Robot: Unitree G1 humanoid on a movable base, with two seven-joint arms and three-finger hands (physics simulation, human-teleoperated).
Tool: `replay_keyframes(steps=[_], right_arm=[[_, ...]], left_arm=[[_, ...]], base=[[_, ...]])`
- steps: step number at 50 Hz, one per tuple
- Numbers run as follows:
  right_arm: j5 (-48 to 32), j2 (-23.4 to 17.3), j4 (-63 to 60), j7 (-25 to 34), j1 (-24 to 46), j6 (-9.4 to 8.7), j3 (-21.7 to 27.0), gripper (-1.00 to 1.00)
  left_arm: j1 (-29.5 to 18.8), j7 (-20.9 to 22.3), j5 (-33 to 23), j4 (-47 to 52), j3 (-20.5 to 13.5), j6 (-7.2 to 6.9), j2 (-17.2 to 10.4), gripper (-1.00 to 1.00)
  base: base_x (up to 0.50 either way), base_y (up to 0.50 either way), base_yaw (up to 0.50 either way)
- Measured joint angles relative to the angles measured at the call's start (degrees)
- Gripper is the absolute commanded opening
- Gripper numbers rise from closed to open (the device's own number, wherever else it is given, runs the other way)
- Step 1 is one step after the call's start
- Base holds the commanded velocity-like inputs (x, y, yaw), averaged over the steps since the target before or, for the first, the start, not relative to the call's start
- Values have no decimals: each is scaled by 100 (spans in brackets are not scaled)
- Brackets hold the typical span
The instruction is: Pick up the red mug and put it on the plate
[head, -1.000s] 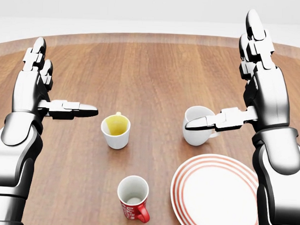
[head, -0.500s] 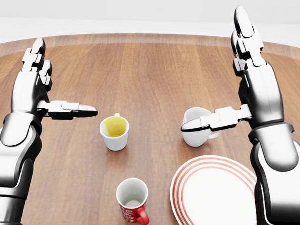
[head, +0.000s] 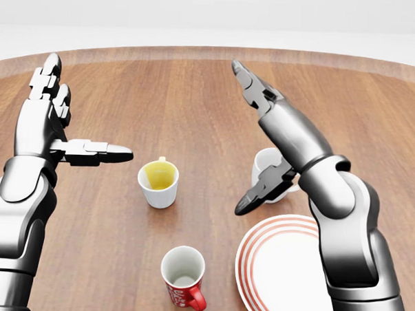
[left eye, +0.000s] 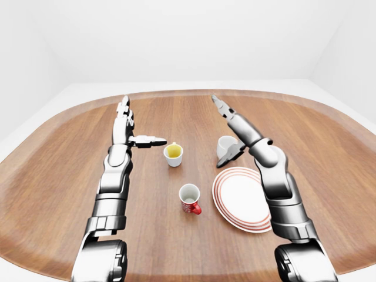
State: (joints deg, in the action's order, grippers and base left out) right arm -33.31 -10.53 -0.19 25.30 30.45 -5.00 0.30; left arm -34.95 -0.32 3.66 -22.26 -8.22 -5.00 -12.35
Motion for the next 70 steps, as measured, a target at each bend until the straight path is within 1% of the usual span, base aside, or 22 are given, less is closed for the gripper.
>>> replay_keyframes(steps=[7, 13, 29, 46, 70], right_arm=[[-721, 140, 374, 313, 104, 0, -121, 100], [-1210, 276, 690, 459, 178, 0, -216, 100], [-2069, 625, 1413, 577, 330, 0, -451, 100], [-2553, 989, 2232, 350, 414, 0, -681, 100], [-2878, 1368, 3268, -84, 487, 0, -922, 100]], left_arm=[[-2, -1, 9, 3, -4, 0, -5, 100], [-6, -1, 15, -5, -5, 0, -8, 100], [-8, 3, 33, -32, -11, 0, -17, 100], [-15, 9, 54, -99, -22, 0, -35, 100], [-22, 20, 73, -129, -33, 0, -52, 100]], base=[[0, 0, 0], [0, 0, 0], [0, 0, 0], [0, 0, 0], [0, 0, 0]])
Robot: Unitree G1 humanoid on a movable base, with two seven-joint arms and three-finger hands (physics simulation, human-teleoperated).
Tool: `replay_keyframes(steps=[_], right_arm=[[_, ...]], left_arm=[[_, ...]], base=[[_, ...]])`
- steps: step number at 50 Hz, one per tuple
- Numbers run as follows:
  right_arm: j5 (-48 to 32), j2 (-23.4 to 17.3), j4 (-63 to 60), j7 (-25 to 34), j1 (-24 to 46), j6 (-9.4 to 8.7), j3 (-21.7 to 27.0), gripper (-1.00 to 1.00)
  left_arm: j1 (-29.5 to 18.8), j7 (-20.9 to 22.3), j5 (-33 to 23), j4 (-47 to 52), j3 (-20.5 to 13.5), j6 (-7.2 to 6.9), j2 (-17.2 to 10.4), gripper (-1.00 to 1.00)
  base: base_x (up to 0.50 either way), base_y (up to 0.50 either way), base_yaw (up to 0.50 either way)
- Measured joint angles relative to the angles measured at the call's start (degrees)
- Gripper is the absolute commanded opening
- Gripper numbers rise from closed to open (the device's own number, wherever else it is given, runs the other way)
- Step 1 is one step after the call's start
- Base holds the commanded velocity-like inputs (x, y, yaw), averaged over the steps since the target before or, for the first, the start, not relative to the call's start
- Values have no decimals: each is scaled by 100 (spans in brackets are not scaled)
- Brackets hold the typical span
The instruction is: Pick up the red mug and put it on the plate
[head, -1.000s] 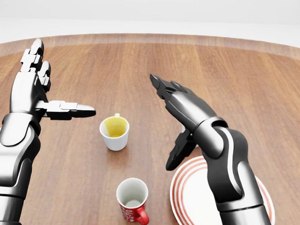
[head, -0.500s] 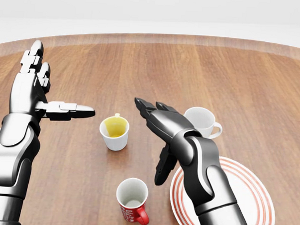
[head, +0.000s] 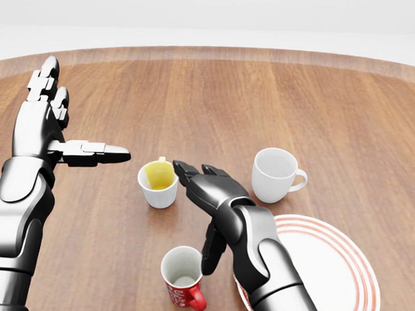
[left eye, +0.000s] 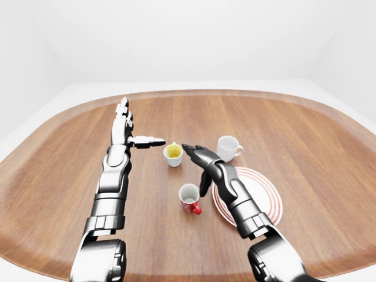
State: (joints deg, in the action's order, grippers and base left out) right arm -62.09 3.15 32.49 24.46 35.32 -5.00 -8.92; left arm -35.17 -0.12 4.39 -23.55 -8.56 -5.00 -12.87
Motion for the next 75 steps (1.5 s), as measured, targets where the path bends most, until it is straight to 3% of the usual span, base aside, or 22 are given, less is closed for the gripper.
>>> replay_keyframes(steps=[44, 75], right_arm=[[20, 492, 2693, -1413, 529, 0, -191, 100], [-56, 775, 3563, -1800, 827, 0, -252, 100]], left_arm=[[10, 25, 73, -180, -23, 0, -28, 100], [11, 31, 94, -195, -23, 0, -31, 100]], base=[[0, 0, 0], [0, 0, 0]])
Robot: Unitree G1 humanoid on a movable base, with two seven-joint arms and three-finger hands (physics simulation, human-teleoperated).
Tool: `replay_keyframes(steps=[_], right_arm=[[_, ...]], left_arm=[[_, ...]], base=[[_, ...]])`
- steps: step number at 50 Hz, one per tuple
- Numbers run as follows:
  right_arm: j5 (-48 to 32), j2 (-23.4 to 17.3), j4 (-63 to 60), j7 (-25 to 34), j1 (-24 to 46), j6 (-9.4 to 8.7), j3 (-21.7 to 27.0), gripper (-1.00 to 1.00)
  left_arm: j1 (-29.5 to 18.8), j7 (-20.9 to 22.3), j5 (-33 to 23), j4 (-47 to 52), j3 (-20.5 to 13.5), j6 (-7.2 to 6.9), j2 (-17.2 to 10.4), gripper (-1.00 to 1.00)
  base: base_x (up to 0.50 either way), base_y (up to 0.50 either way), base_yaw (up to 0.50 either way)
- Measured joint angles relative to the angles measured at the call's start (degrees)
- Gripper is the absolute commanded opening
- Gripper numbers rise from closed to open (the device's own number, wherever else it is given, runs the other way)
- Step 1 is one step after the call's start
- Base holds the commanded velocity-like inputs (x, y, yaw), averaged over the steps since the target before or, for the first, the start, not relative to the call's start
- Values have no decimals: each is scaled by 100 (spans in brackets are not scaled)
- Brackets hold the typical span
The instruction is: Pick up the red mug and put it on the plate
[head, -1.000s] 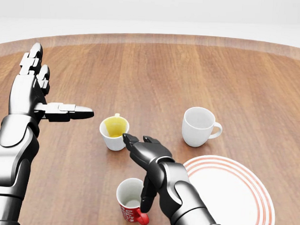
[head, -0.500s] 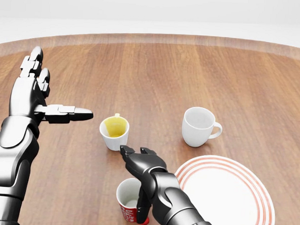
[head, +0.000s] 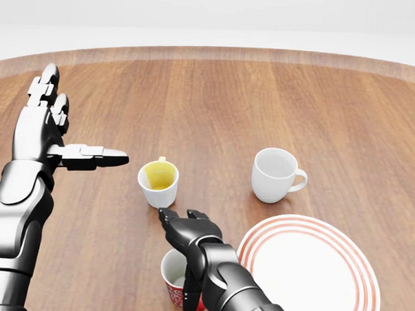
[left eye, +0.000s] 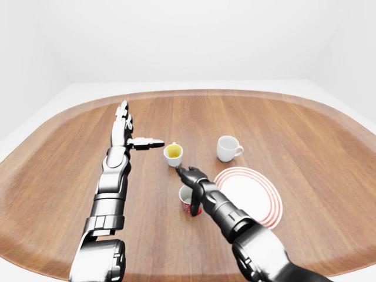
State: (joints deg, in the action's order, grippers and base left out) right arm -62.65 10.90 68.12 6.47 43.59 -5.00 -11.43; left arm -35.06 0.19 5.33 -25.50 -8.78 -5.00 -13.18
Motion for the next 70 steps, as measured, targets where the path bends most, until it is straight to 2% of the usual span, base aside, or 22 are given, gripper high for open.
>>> replay_keyframes(steps=[16, 17, 18, 19, 20, 31, 51, 70], right_arm=[[-88, 104, 279, -122, 3, 0, -21, 100], [-92, 105, 292, -129, -1, 0, -20, 67], [-98, 105, 301, -137, -3, 0, -18, -30], [-93, 106, 312, -98, -1, 0, -15, -55], [-85, 109, 321, -53, 1, 0, -9, -100], [47, 120, 347, -54, -34, 0, -18, -100], [-393, 91, 175, 198, -51, 0, -53, -100], [-590, -134, -1397, 1112, -226, 0, -54, -100]], left_arm=[[10, 8, 13, 4, -6, 0, -4, 100], [12, 8, 13, 3, -6, 0, -4, 100], [14, 8, 14, 3, -6, 0, -4, 100], [16, 8, 14, 4, -6, 0, -4, 100], [18, 8, 15, 6, -6, 0, -4, 100], [32, 5, 14, 11, -2, 0, 7, 100], [30, 4, 26, -63, -1, 0, 11, 100], [15, -3, 15, -75, 12, 0, 22, 100]], base=[[0, 0, 0], [0, 0, 0], [0, 0, 0], [0, 0, 0], [0, 0, 0], [0, 0, 0], [0, 0, 0], [0, 0, 0]])
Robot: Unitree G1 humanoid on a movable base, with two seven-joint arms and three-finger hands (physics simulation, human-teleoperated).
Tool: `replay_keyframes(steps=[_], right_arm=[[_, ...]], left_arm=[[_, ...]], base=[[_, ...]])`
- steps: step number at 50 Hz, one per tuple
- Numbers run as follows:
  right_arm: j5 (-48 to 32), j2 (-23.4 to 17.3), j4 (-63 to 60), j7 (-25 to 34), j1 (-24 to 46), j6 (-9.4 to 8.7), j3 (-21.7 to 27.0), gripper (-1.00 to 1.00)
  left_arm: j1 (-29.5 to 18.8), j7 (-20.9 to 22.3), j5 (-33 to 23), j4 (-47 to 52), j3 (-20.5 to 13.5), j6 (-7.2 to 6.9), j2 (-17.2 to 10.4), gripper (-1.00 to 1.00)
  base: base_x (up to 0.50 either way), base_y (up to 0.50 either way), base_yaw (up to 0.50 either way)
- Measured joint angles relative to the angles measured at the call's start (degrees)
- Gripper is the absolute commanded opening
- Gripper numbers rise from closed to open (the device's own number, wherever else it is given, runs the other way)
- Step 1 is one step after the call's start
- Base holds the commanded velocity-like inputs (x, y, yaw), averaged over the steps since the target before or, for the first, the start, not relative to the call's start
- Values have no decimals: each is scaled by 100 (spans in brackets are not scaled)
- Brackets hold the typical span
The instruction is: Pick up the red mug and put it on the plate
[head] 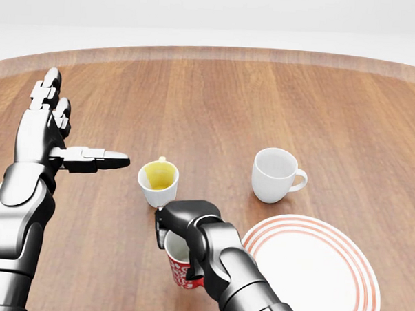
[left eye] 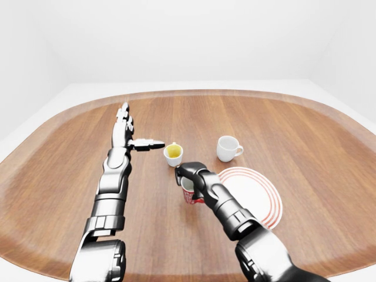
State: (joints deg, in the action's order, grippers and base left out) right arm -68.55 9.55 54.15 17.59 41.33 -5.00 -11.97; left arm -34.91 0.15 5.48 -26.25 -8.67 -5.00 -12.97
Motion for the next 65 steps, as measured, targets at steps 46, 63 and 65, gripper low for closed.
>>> replay_keyframes(steps=[46, 63, 65], right_arm=[[-425, -799, -3298, 1954, -811, 0, 390, -100], [-420, -1043, -3578, 2052, -1074, 0, 526, -100], [-406, -1076, -3581, 2042, -1100, 0, 546, -100]], left_arm=[[-16, -23, -59, -16, 49, 0, 74, 100], [-31, -27, -73, -111, 66, 0, 94, 100], [-31, -28, -75, -117, 67, 0, 95, 100]], base=[[0, 0, 0], [0, 0, 0], [0, 0, 0]])
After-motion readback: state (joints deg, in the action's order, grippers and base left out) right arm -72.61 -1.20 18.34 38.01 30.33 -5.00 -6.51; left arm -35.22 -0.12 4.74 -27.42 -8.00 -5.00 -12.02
